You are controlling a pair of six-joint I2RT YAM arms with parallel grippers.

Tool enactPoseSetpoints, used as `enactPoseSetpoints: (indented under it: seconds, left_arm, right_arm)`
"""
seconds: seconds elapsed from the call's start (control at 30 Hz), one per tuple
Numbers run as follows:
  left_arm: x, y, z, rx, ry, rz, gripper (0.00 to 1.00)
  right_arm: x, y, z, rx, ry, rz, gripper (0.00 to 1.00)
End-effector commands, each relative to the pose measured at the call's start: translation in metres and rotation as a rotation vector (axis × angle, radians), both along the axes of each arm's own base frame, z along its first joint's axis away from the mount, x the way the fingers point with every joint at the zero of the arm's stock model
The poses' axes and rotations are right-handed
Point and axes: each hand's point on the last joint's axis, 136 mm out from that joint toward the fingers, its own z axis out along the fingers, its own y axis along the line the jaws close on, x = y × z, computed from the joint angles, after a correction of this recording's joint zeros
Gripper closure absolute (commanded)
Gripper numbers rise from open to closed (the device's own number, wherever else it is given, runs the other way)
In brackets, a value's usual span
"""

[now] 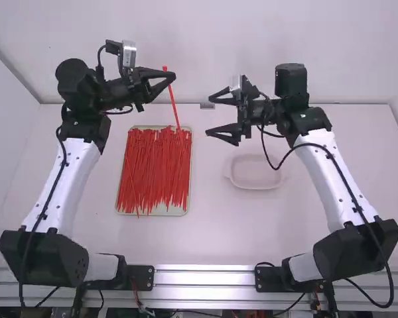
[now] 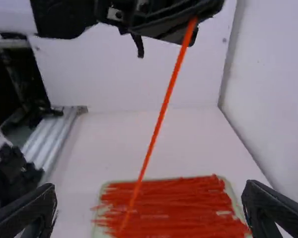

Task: Fasten the cable tie

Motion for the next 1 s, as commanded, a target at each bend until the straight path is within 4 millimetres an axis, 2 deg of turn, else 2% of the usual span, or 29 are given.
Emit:
enactPoseSetpoints:
  seconds: [0.0,0.1,0.27,0.37,0.47,0.57,0.63,0.67,0.73,0.83,0.87,0.9,0.97]
  left_arm:
    - [0.022,0.005,-0.013,0.0,0.011,0.046,0.98]
    - [0.038,0.004,-0.026,-0.018,0.038,0.038,0.98]
    - [0.063,0.007,-0.049,-0.043,0.113,0.049,0.98]
    - [0.079,0.012,-0.068,-0.053,0.183,0.086,0.98]
    - [0.094,0.017,-0.088,-0.056,0.264,0.145,0.98]
    - [0.104,0.023,-0.109,-0.053,0.368,0.212,0.98]
    - [0.105,0.025,-0.122,-0.044,0.436,0.235,0.98]
    - [0.105,0.025,-0.123,-0.042,0.438,0.236,0.98]
    - [0.103,0.029,-0.137,-0.015,0.484,0.242,0.98]
    - [0.098,0.031,-0.152,-0.006,0.572,0.245,0.98]
    - [0.091,0.027,-0.157,-0.003,0.614,0.211,0.98]
    - [0.09,0.026,-0.158,-0.002,0.618,0.205,0.98]
    - [0.074,0.017,-0.154,-0.015,0.641,0.09,0.98]
  right_arm:
    - [0.019,-0.009,-0.008,-0.081,-0.168,-0.074,0.01]
    - [0.031,-0.019,-0.02,-0.142,-0.133,-0.154,0.01]
    - [0.038,-0.024,-0.027,-0.182,-0.124,-0.202,0.01]
    - [0.034,-0.019,-0.032,-0.183,-0.106,-0.188,0.01]
    - [0.027,-0.009,-0.039,-0.199,-0.219,-0.122,0.01]
    - [0.002,0.008,-0.038,-0.128,-0.395,0.055,0.01]
    - [-0.018,0.02,-0.034,-0.043,-0.54,0.179,0.01]
    - [-0.019,0.021,-0.034,-0.038,-0.55,0.186,0.01]
    - [-0.032,0.028,-0.034,0.011,-0.709,0.264,0.01]
    - [-0.037,0.031,-0.038,0.032,-0.854,0.308,0.01]
    - [-0.039,0.031,-0.039,0.034,-0.918,0.323,0.01]
    - [-0.039,0.031,-0.039,0.034,-0.924,0.324,0.01]
    - [-0.041,0.033,-0.04,0.039,-0.984,0.34,0.01]
